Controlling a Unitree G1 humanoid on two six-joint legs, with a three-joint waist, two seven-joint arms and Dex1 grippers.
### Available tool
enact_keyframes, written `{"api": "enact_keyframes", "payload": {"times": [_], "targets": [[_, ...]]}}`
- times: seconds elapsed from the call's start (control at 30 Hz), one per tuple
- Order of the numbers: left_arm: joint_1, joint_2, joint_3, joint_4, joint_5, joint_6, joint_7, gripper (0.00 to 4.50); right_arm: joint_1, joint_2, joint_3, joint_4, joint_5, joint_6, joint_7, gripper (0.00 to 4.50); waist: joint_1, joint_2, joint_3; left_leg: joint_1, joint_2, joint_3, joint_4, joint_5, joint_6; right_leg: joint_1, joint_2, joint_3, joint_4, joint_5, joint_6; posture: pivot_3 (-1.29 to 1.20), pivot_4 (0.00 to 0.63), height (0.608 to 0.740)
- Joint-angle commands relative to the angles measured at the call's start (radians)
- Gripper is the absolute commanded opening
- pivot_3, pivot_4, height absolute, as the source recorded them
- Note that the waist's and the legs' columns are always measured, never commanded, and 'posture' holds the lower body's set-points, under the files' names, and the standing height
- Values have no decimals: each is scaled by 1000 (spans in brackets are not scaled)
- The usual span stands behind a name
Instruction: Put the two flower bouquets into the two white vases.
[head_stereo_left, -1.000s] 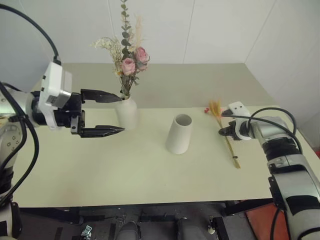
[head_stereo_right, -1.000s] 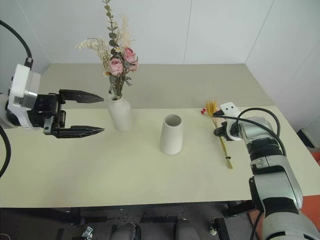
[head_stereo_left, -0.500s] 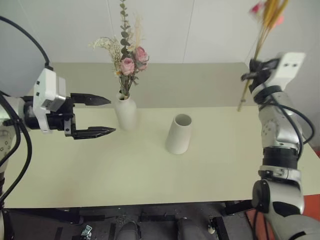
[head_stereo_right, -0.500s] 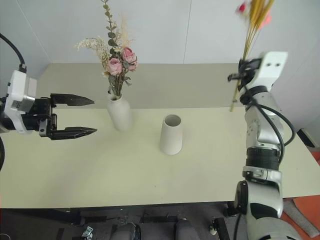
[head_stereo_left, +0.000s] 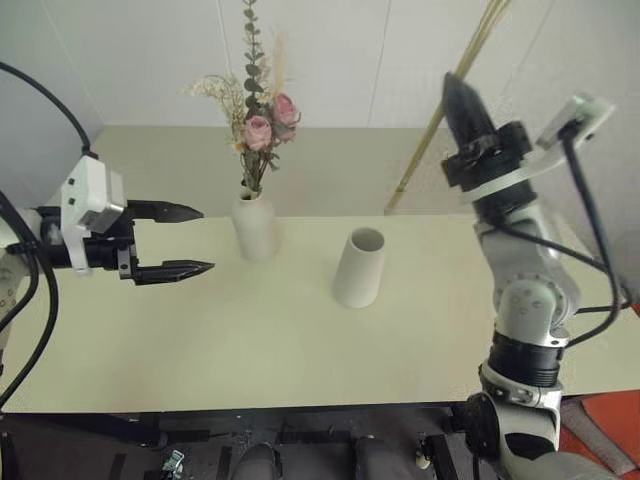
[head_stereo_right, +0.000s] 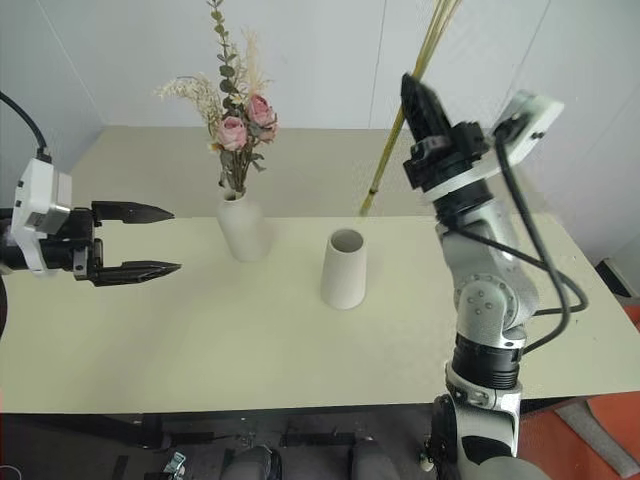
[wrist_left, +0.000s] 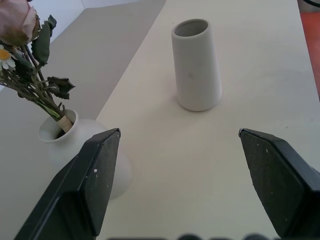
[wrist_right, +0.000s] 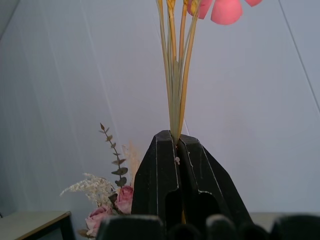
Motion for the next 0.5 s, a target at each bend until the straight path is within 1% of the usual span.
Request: {"api": "enact_keyframes", "payload": {"times": [0.03, 0.27, 0.5], "targets": [[6, 19, 52, -24, -5, -13, 8, 4132, 8, 11, 2, -7, -26, -34, -4, 106, 0, 0, 0, 0, 0, 0, 0, 0, 0, 0, 0, 0, 0, 0, 0, 0, 150, 740], [26, 25, 63, -38, 4, -15, 16, 4132, 43, 59, 27, 44, -98, -109, 16, 106, -2, 0, 0, 1, 0, 0, 0, 0, 0, 0, 0, 0, 0, 0, 0, 0, 150, 740], [30, 29, 70, -41, 7, -17, 26, 4132, 75, 91, 86, 12, -133, -138, 42, 106, -4, 0, 0, 2, 1, 0, 0, 0, 0, 1, 1, 0, 0, 0, 0, 0, 150, 740]]}}
